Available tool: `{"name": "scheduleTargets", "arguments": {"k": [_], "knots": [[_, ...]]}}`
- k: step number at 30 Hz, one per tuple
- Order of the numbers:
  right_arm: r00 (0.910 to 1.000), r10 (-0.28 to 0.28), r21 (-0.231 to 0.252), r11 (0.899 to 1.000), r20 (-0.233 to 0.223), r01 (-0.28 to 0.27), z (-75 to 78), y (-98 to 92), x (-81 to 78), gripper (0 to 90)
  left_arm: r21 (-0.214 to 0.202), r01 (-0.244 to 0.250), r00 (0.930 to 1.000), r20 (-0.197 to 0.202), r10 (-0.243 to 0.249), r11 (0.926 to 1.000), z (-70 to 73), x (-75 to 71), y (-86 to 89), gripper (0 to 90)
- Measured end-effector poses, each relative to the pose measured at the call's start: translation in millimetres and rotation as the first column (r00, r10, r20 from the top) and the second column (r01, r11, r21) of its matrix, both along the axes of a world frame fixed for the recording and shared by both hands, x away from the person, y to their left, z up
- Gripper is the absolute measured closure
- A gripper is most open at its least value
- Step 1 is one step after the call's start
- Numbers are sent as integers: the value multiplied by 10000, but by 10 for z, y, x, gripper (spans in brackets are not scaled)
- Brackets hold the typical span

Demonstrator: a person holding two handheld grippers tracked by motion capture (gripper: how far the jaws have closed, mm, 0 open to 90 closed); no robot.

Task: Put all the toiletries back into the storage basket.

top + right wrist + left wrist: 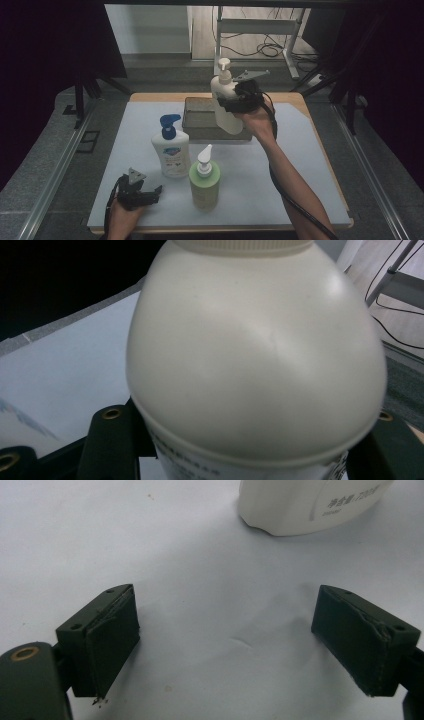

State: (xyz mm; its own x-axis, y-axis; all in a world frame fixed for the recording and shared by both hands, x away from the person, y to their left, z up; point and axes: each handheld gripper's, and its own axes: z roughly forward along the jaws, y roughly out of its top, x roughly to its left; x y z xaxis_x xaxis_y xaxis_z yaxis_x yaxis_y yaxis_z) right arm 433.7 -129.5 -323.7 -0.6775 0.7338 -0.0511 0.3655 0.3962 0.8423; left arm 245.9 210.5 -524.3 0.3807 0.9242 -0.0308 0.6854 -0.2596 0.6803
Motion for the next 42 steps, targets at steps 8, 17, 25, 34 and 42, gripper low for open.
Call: {"name": "scheduleTargets", "arguments": {"k": [8, 17, 25, 34, 42], "knots": [[9996, -265, -22, 9996, 16, 265, -42, 80, 157, 396, -3, 0, 10000, -3, 0, 10000, 0, 0, 0, 113], [9993, -363, 70, 9993, 8, 363, -99, 181, 338, 396, -5, 1, 10000, -5, -1, 10000, 0, 0, 0, 113], [9995, -309, 38, 9995, -27, 309, -167, 315, 488, 396, -25, -25, 10000, -24, 25, 10000, 1, -1, -2, 113], [9990, -446, 205, 9988, -2, 445, -313, 479, 620, 396, -23, -25, 10000, -19, 25, 10000, 0, -1, -3, 113], [9991, -423, 197, 9989, 90, 421, -445, 587, 725, 396, -60, -50, 10000, -10, 50, 10000, -1, 0, -6, 113]]}}
